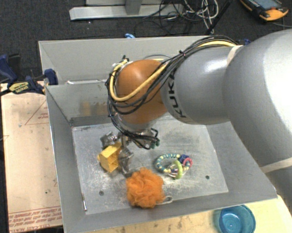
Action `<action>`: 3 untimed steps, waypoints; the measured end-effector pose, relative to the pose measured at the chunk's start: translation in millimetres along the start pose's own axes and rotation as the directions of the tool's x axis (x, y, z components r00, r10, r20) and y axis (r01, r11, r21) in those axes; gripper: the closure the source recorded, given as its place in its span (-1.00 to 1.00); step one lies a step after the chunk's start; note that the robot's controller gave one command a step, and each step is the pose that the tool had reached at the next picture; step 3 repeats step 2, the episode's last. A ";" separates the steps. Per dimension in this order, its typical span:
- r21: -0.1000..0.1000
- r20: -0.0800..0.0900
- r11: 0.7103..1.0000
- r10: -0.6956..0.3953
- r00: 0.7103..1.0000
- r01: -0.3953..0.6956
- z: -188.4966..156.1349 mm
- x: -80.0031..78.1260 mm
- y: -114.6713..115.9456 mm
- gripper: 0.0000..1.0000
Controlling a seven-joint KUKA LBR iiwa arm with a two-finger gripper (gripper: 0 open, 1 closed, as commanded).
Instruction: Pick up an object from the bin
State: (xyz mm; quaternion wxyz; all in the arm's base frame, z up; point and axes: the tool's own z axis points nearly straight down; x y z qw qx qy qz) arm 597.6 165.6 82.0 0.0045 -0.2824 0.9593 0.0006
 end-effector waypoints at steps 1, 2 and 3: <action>-0.003 -0.009 1.000 0.020 1.000 -0.020 -11.4 1.7 0.9 1.00; -0.003 -0.008 1.000 0.017 1.000 -0.017 -29.4 1.1 0.9 1.00; -0.003 -0.008 1.000 0.017 1.000 -0.017 -29.4 1.1 0.9 1.00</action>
Offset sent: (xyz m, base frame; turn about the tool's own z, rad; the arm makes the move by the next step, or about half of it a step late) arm 0.0001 -0.0001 0.0595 0.0000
